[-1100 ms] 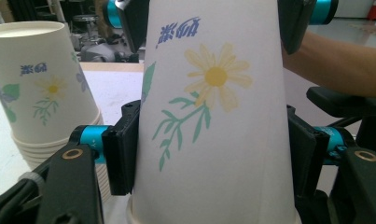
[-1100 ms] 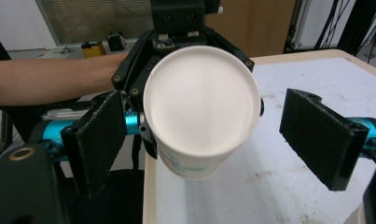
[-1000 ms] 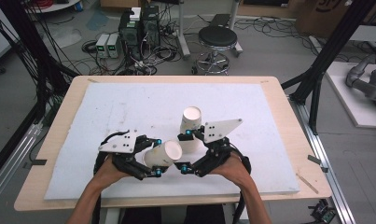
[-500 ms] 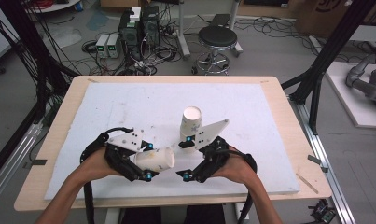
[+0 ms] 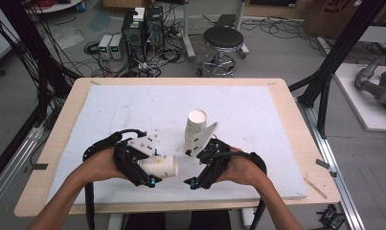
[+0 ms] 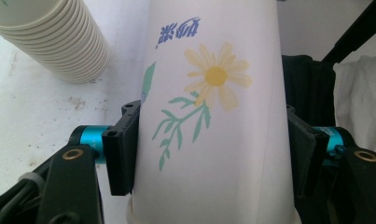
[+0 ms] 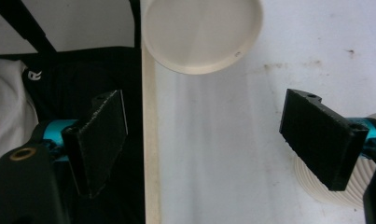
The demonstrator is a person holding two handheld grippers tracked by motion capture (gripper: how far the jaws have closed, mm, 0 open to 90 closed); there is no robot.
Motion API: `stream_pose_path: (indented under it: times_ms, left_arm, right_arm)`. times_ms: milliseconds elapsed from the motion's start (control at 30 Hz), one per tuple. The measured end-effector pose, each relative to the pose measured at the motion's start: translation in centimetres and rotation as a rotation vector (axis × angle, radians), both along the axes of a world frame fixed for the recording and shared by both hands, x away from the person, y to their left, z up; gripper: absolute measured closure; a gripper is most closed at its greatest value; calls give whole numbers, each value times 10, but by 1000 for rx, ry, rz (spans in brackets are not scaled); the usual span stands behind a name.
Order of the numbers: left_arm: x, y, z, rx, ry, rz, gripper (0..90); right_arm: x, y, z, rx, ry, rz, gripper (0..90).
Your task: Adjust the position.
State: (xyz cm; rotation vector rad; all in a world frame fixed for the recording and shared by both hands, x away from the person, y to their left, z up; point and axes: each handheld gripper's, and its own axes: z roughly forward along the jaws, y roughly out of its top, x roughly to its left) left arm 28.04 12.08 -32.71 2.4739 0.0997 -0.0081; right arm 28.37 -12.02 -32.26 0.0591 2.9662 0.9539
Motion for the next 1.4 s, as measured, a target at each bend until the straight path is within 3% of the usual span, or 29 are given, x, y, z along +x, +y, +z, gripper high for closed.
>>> stream_pose_path:
  times_ms: [67, 233, 833, 1067, 1400]
  left_arm:
    - [0, -2, 1, 23, 1, -7, 328]
    - [0, -7, 1, 33, 3, -5, 328]
    - [1, -23, -2, 42, 16, -29, 329]
    - [0, -24, -3, 41, 21, -39, 334]
    - [1, -24, -6, 20, 37, -31, 303]
  right_arm:
    - [-1, 3, -2, -26, -2, 8, 151]
    - [-1, 7, -5, -60, -10, 18, 151]
    - [-3, 17, 0, -20, -20, 33, 161]
    - [-5, 19, 2, 6, -30, 58, 369]
    - [-4, 18, 1, 8, -27, 55, 376]
